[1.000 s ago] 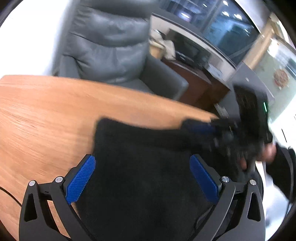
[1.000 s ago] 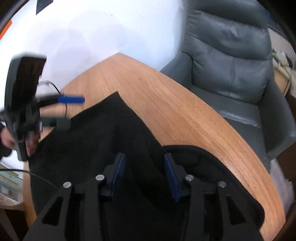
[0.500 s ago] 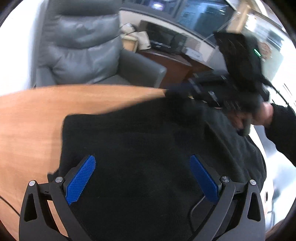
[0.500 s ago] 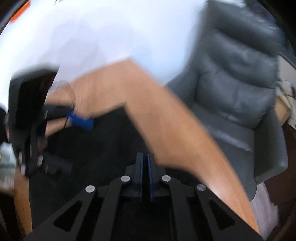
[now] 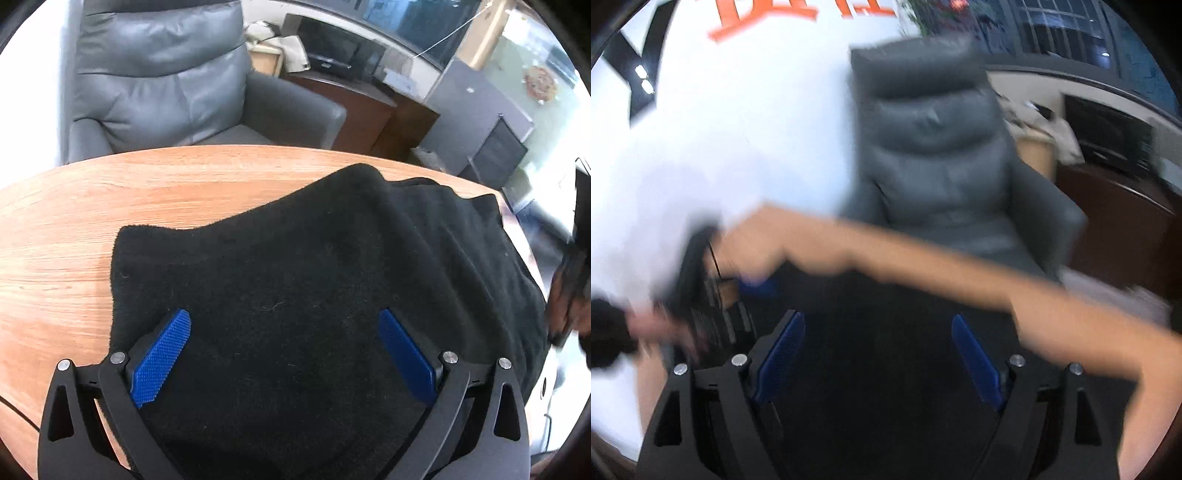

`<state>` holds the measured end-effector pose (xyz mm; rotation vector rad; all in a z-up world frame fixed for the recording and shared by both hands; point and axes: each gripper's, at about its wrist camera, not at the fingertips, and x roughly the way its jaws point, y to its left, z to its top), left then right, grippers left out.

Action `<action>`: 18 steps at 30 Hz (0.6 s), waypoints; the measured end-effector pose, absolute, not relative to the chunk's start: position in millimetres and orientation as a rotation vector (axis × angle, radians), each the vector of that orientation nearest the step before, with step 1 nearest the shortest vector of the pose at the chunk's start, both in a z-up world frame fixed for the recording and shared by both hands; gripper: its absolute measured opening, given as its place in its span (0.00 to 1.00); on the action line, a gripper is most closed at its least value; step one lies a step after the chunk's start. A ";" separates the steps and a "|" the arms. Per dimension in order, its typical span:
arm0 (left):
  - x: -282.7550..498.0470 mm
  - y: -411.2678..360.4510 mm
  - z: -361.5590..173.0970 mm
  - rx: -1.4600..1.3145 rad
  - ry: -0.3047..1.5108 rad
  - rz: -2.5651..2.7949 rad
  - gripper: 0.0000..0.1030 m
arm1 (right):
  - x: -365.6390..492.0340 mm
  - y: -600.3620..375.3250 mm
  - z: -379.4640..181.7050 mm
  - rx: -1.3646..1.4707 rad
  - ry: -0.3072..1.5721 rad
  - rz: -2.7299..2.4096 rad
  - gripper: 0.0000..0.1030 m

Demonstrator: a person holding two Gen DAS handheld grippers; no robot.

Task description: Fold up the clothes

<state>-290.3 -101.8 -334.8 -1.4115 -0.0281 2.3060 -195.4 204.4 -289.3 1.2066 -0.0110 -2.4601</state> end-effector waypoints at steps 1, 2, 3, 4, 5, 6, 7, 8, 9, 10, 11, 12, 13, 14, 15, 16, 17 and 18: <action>-291.3 -102.7 -339.5 -1.423 -0.006 2.300 1.00 | -178.5 212.7 -298.6 1.269 -0.012 -2.463 0.78; -290.8 -103.7 -341.3 -1.404 0.015 2.299 1.00 | -165.7 220.1 -318.6 1.388 0.029 -2.458 0.68; -291.1 -104.6 -341.6 -1.396 0.025 2.297 1.00 | -153.1 229.5 -331.3 1.449 0.045 -2.466 0.63; -292.2 -105.4 -340.3 -1.402 0.022 2.295 1.00 | -140.8 242.3 -331.0 1.407 0.014 -2.501 0.55; -292.4 -104.8 -337.8 -1.409 0.031 2.295 1.00 | -131.7 254.0 -329.6 1.391 -0.007 -2.540 0.53; -290.2 -101.4 -331.9 -1.401 0.049 2.292 1.00 | -128.2 263.7 -326.3 1.421 -0.009 -2.585 0.53; -286.4 -96.8 -323.7 -1.371 0.064 2.281 1.00 | -125.0 271.4 -321.6 1.432 -0.017 -2.621 0.53; -282.7 -92.3 -315.6 -1.342 0.079 2.269 1.00 | -122.3 275.4 -314.5 1.411 -0.035 -2.643 0.55; -277.3 -85.0 -309.9 -1.309 0.107 2.243 1.00 | -119.7 279.4 -307.3 1.389 -0.052 -2.664 0.57; -269.9 -74.6 -307.4 -1.273 0.151 2.199 1.00 | -116.9 281.7 -301.3 1.360 -0.063 -2.675 0.67; -262.5 -64.2 -304.8 -1.237 0.193 2.155 1.00 | -113.3 280.7 -301.0 1.341 -0.034 -2.670 0.76; -255.1 -53.8 -302.2 -1.201 0.234 2.110 1.00 | -108.8 278.7 -307.4 1.363 0.046 -2.665 0.78; -248.3 -44.6 -305.9 -1.188 0.300 2.070 1.00 | -104.5 280.7 -315.8 1.399 0.094 -2.660 0.78; -242.1 -36.9 -316.8 -1.201 0.395 2.035 1.00 | -100.3 289.8 -327.7 1.461 0.087 -2.654 0.78; -236.0 -29.2 -327.8 -1.213 0.489 1.997 1.00 | -95.3 300.4 -335.3 1.493 0.037 -2.657 0.78; -232.7 -26.1 -332.5 -1.211 0.536 1.978 1.00 | -89.1 312.9 -334.2 1.485 -0.067 -2.676 0.77; -232.6 -28.4 -329.6 -1.194 0.527 1.984 1.00 | -83.1 321.7 -329.7 1.495 -0.102 -2.698 0.78; -233.9 -30.5 -326.2 -1.189 0.516 1.991 1.00 | -76.3 327.2 -323.4 1.498 -0.089 -2.728 0.79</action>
